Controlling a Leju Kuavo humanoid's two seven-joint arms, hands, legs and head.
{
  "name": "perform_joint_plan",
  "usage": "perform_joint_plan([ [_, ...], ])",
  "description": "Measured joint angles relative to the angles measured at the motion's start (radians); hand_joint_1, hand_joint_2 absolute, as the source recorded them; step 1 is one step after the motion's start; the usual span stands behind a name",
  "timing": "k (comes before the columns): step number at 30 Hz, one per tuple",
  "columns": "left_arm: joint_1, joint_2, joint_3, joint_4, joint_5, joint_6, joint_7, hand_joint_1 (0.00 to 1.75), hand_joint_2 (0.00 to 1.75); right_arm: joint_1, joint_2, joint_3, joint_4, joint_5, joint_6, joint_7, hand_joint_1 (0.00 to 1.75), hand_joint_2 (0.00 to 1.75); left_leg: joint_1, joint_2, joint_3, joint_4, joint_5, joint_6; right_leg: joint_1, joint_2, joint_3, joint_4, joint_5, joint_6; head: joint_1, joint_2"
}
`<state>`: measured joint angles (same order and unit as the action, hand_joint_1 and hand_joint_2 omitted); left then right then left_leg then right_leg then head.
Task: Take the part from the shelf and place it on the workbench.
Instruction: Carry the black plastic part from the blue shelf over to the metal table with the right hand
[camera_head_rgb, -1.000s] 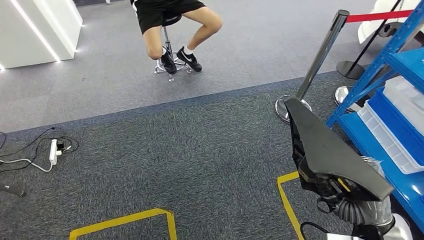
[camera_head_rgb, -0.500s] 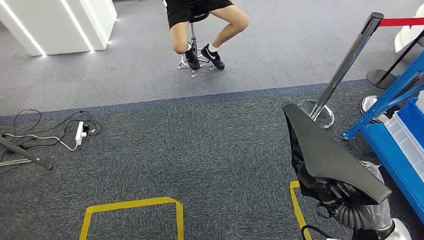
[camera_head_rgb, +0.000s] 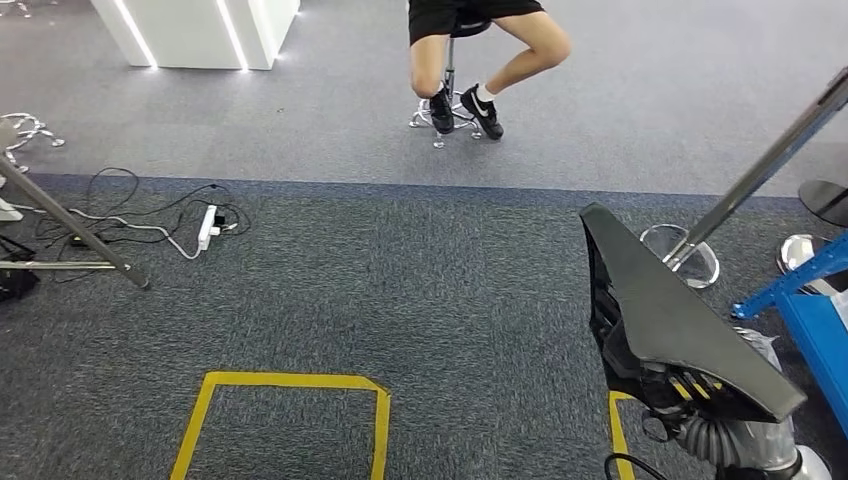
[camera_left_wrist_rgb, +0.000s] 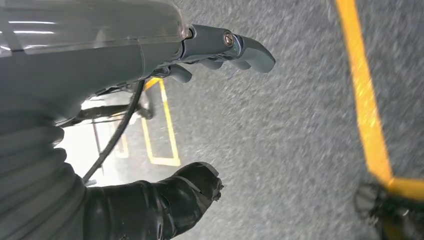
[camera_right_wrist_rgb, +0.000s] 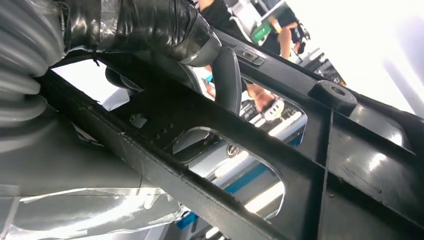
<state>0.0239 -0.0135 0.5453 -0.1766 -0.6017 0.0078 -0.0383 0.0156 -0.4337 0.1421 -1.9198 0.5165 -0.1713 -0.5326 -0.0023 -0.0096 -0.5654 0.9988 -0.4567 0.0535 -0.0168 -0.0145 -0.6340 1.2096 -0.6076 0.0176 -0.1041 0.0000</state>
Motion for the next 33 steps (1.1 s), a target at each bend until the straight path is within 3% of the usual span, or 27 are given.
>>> perform_joint_plan([
  [2,0.001,0.001,0.0,0.0,-0.006,0.0,-0.012,0.0,1.75,0.014,-0.001,-0.008,-0.001,0.0,0.0,0.002,1.75,1.75,-0.005,-0.021,-0.005,0.005,0.001,0.002,0.002,0.012,-0.045,0.091,-0.025,-0.002,0.003,0.0],
  [3,0.002,0.001,0.0,0.0,-0.008,0.0,-0.014,0.0,1.75,0.019,-0.002,-0.01,-0.002,0.0,0.0,0.002,1.75,1.75,-0.007,-0.033,-0.007,0.009,0.001,0.002,0.003,0.013,-0.044,0.086,-0.009,-0.004,0.003,0.0],
  [5,0.002,0.001,-0.001,0.0,-0.009,-0.001,-0.016,0.0,1.75,0.023,-0.003,-0.014,-0.005,0.0,0.0,0.002,1.75,1.75,-0.008,-0.054,-0.01,0.019,-0.002,0.002,0.004,0.028,0.007,-0.025,0.058,-0.01,0.003,0.0],
  [7,0.002,0.0,-0.001,0.0,-0.009,-0.002,-0.017,0.0,1.75,0.025,-0.005,-0.017,-0.009,0.0,0.0,0.002,1.75,1.75,-0.009,-0.073,-0.018,0.03,-0.004,-0.003,0.006,0.062,0.059,-0.138,0.101,-0.015,0.003,0.0],
  [9,0.004,0.0,-0.001,0.0,-0.009,-0.002,-0.018,0.0,1.75,0.027,-0.007,-0.02,-0.013,0.0,0.0,0.003,1.75,1.75,-0.008,-0.088,-0.026,0.034,-0.002,-0.011,0.009,0.073,0.069,-0.167,0.104,-0.017,0.004,0.0],
  [11,0.007,0.0,-0.001,0.0,-0.009,-0.002,-0.018,0.0,1.75,0.027,-0.009,-0.023,-0.017,0.0,0.0,0.003,1.75,1.75,-0.005,-0.098,-0.032,0.034,0.0,-0.02,0.008,0.054,0.071,-0.175,0.11,-0.024,0.004,0.0],
  [13,0.007,0.001,-0.001,0.0,-0.009,-0.002,-0.018,0.0,1.75,0.027,-0.009,-0.024,-0.021,0.0,0.0,0.003,1.75,1.75,-0.006,-0.063,-0.049,0.069,-0.025,-0.031,0.004,0.032,0.077,-0.188,0.117,-0.035,0.001,0.0],
  [15,0.005,0.002,-0.001,0.0,-0.009,-0.004,-0.019,0.0,1.75,0.028,-0.009,-0.025,-0.024,0.0,0.0,0.003,1.75,1.75,-0.002,-0.015,-0.097,0.173,-0.086,-0.043,0.004,0.01,0.08,-0.194,0.12,-0.04,-0.002,0.0],
  [17,0.004,0.002,-0.001,0.0,-0.009,-0.011,-0.022,0.0,1.75,0.028,-0.009,-0.026,-0.025,0.0,0.0,0.003,1.75,1.75,0.008,-0.002,-0.151,0.287,-0.132,-0.054,0.004,-0.013,0.079,-0.194,0.119,-0.04,-0.003,0.0],
  [18,0.005,0.002,-0.001,0.0,-0.008,-0.019,-0.024,0.0,1.75,0.028,-0.009,-0.026,-0.025,0.0,0.001,0.003,1.75,1.75,0.014,0.001,-0.162,0.31,-0.132,-0.059,0.004,-0.023,0.079,-0.194,0.119,-0.039,-0.003,0.0],
  [19,0.005,0.002,-0.001,0.0,-0.005,-0.027,-0.023,0.0,1.75,0.028,-0.009,-0.026,-0.025,0.0,0.002,0.003,1.75,1.75,0.02,0.004,-0.154,0.295,-0.115,-0.063,0.003,-0.033,0.08,-0.193,0.117,-0.037,-0.003,0.0],
  [22,0.004,0.003,0.002,0.0,0.021,-0.068,-0.009,0.0,1.75,0.02,-0.009,-0.027,-0.025,0.0,0.01,0.003,1.75,1.75,0.027,0.04,-0.056,0.103,-0.029,-0.071,0.001,-0.06,0.083,-0.186,0.108,-0.022,-0.003,0.0],
  [24,0.003,0.002,0.007,0.0,0.038,-0.092,0.0,0.0,1.75,0.012,-0.009,-0.029,-0.024,-0.001,0.016,0.002,1.75,1.75,0.02,0.053,-0.025,0.036,-0.012,-0.063,0.003,-0.073,0.085,-0.184,0.105,-0.008,0.0,0.0],
  [26,0.004,0.003,0.012,0.0,0.045,-0.108,0.001,0.0,1.75,0.005,-0.009,-0.03,-0.022,-0.002,0.02,0.002,1.75,1.75,0.013,0.035,-0.026,0.033,-0.009,-0.047,0.001,-0.084,0.088,-0.188,0.106,0.006,0.003,0.0],
  [28,0.004,0.005,0.016,0.0,0.048,-0.117,0.0,0.0,1.75,0.001,-0.01,-0.03,-0.019,-0.003,0.022,0.001,1.75,1.75,0.012,0.021,-0.022,0.022,-0.002,-0.029,-0.005,-0.066,0.085,-0.172,0.09,0.016,0.006,0.0],
  [29,0.003,0.006,0.018,0.0,0.048,-0.12,-0.001,0.0,1.75,0.0,-0.011,-0.031,-0.018,-0.004,0.022,0.001,1.75,1.75,0.011,0.014,-0.019,0.017,0.002,-0.021,-0.007,-0.044,0.069,-0.136,0.066,0.017,0.008,0.0],
  [31,0.002,0.006,0.022,0.0,0.046,-0.124,-0.004,0.0,1.75,-0.001,-0.012,-0.033,-0.015,-0.005,0.023,-0.001,1.75,1.75,0.007,0.001,-0.02,0.014,0.005,-0.009,-0.005,-0.003,0.007,-0.008,0.002,0.014,0.014,0.0],
  [32,0.001,0.006,0.024,0.0,0.044,-0.125,-0.005,0.0,1.75,-0.001,-0.013,-0.033,-0.013,-0.006,0.024,-0.001,1.75,1.75,0.002,-0.007,-0.02,0.015,0.005,-0.005,-0.004,0.006,-0.028,0.059,-0.023,0.012,0.016,0.0],
  [33,0.001,0.006,0.026,0.0,0.042,-0.127,-0.006,0.0,1.75,-0.001,-0.013,-0.033,-0.01,-0.006,0.025,-0.001,1.75,1.75,-0.002,-0.017,-0.021,0.016,0.004,-0.003,-0.002,0.01,-0.05,0.097,-0.028,0.009,0.017,0.0],
])
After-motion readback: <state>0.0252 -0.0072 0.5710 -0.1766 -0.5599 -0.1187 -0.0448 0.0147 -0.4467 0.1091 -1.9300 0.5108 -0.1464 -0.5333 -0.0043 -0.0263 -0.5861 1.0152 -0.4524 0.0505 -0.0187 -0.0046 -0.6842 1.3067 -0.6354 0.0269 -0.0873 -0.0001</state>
